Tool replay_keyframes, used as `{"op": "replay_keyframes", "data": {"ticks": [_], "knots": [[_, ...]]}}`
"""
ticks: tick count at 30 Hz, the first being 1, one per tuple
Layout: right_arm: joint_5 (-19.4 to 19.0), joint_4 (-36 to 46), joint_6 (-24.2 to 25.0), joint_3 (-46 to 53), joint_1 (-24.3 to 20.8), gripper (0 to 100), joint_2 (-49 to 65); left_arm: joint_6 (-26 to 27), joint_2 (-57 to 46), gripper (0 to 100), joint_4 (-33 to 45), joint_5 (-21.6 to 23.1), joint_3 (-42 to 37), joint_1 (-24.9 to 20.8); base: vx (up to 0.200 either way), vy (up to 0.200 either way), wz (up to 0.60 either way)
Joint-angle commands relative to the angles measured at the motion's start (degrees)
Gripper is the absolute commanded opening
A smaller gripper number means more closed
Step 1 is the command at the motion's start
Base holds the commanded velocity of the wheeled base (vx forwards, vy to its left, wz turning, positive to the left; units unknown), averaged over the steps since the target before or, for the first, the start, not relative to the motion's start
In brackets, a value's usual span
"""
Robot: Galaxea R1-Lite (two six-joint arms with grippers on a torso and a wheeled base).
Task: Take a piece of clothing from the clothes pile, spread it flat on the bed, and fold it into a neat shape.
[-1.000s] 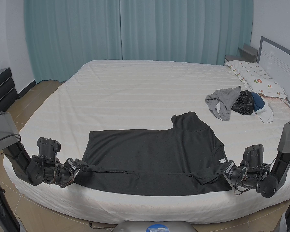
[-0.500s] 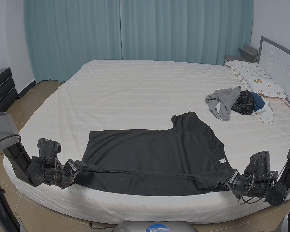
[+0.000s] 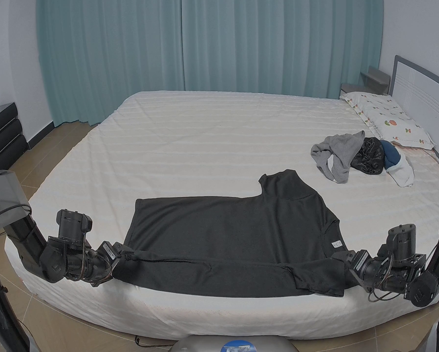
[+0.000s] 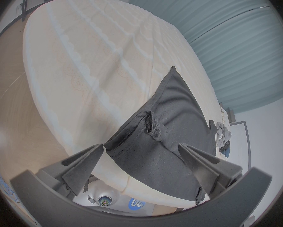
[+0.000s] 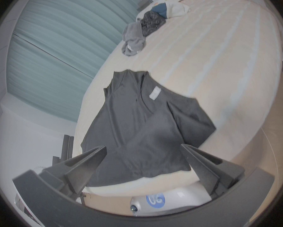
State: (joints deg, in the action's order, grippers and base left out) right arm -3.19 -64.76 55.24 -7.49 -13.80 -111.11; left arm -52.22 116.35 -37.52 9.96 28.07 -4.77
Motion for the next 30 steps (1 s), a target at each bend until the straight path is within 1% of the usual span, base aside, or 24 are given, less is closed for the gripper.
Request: {"op": "replay_keyframes", "data": {"ticks": [1, 2, 4, 9, 10, 12, 15, 19, 27, 28, 30], "knots": [[-1.2, 0.8, -2.3, -4.0, 3.8, 100, -0.3, -0.1, -0.6, 100, -0.8, -0.5, 0.1, 0.0, 0.000, 0.000, 0.00], [-1.4, 0.8, -2.4, -4.2, 4.0, 100, -0.4, -0.1, -0.6, 100, -1.0, -0.6, 0.1, 0.0, 0.000, 0.000, 0.00], [-3.5, 0.9, -3.5, -6.4, 4.7, 100, -3.5, -0.2, -0.8, 100, -2.5, -0.6, -0.2, 0.0, 0.000, 0.000, 0.00], [-6.1, 0.9, -5.6, -9.7, 6.0, 100, -8.6, -0.2, -0.8, 100, -2.7, -0.6, -0.5, 0.2, 0.000, 0.000, 0.00], [-8.3, 0.8, -8.2, -10.5, 6.9, 100, -10.9, -0.2, -0.5, 100, -2.7, -0.6, -0.5, 0.4, 0.000, 0.000, 0.00], [-10.7, 0.5, -11.7, -11.1, 8.2, 100, -12.4, -0.2, -0.2, 100, -2.7, -0.6, -0.3, 0.4, 0.000, 0.000, 0.00], [-13.2, 0.9, -14.8, -12.7, 9.9, 100, -14.3, -0.2, -0.1, 100, -2.7, -0.5, -0.2, 0.4, 0.000, 0.000, 0.00], [-13.8, 0.9, -16.8, -14.7, 10.4, 100, -16.7, -0.2, 0.0, 100, -2.7, -0.6, 0.0, 0.5, 0.000, 0.000, 0.00], [-13.9, 0.9, -17.0, -16.5, 10.3, 100, -17.5, -0.2, 0.0, 100, -2.7, -0.5, 0.0, 0.4, 0.000, 0.000, 0.00], [-13.9, 0.9, -17.0, -16.8, 10.3, 0, -17.4, -0.2, 0.0, 100, -2.7, -0.5, 0.0, 0.4, 0.000, 0.000, 0.00], [-13.8, 0.9, -17.0, -16.9, 10.4, 0, -17.1, -0.2, 0.0, 100, -2.7, -0.5, 0.0, 0.4, 0.000, 0.000, 0.00]]}}
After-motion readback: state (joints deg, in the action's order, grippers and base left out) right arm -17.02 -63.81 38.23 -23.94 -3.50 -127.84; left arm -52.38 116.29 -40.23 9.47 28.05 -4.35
